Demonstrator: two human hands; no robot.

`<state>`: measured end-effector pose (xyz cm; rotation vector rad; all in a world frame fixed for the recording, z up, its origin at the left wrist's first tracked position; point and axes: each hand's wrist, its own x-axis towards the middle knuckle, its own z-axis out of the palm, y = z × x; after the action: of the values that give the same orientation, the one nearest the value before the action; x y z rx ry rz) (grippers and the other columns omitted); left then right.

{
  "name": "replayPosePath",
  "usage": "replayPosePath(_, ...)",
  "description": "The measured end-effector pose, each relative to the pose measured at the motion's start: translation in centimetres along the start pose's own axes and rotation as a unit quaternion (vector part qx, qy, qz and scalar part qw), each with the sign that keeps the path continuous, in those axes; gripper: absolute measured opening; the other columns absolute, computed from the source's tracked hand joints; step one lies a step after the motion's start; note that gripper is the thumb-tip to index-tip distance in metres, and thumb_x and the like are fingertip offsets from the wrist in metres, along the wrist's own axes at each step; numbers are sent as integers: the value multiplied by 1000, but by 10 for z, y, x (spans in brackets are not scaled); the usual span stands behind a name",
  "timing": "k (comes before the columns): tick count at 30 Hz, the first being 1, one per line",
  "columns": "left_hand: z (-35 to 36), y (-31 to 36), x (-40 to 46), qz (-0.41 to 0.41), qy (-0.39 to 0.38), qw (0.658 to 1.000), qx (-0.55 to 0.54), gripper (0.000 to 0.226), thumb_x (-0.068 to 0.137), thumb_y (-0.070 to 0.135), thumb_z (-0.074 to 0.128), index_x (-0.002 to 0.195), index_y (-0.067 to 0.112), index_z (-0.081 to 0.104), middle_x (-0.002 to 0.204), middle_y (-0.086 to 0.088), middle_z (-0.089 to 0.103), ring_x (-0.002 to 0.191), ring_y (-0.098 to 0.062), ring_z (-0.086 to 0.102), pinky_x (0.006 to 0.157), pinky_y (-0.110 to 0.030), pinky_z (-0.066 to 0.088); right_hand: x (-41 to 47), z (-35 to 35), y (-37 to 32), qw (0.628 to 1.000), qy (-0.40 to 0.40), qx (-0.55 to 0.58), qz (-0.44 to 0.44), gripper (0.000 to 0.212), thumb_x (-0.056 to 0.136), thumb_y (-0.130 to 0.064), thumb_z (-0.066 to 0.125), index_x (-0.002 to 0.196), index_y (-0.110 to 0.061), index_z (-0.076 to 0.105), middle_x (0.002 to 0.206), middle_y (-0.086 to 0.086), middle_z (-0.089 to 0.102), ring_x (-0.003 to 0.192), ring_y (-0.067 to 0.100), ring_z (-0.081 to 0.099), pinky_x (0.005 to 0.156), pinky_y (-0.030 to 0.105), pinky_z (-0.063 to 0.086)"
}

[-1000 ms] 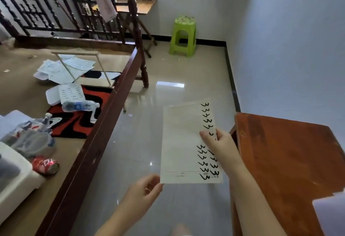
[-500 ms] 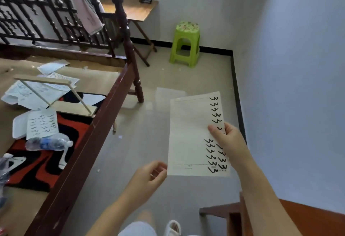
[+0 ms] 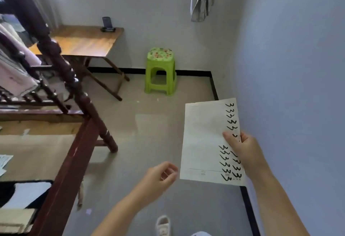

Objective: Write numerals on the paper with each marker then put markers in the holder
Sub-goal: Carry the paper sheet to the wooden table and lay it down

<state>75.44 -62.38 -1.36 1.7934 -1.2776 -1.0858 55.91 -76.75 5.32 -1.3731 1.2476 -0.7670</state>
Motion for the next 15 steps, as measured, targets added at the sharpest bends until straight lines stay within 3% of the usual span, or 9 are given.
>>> replayPosePath(3, -32, 10, 68, 5, 8, 1000, 1, 10, 87, 16, 55, 87, 24, 60, 80, -2, 65, 67, -8, 57, 61, -13, 44, 68, 11, -20, 1000, 9, 3, 1, 15, 87, -30, 64, 93, -17, 69, 83, 8, 75, 83, 31, 71, 78, 46, 57)
replayPosePath(5, -51, 11, 109, 0, 12, 1000, -9, 11, 86, 15, 56, 86, 25, 60, 79, -3, 65, 66, -8, 58, 61, -15, 45, 116, 23, -28, 1000, 3, 7, 8, 14, 87, -29, 64, 91, -17, 69, 87, 11, 75, 83, 31, 72, 75, 44, 58)
replayPosePath(10, -101, 1, 231, -18, 44, 999, -27, 18, 85, 14, 58, 79, 31, 58, 71, 3, 61, 64, -8, 58, 62, -18, 46, 260, 65, -57, 999, -41, 6, -6, 10, 88, -23, 63, 88, -14, 67, 79, 1, 75, 69, 15, 72, 58, 26, 59)
replayPosePath(15, -157, 9, 357, -36, 112, 991, -62, 8, 77, 25, 56, 76, 32, 59, 63, 14, 62, 58, -6, 54, 61, -22, 46, 418, 104, -105, 993, -111, -1, -36, 6, 86, -24, 65, 88, -19, 68, 75, -3, 77, 68, 16, 73, 59, 29, 59)
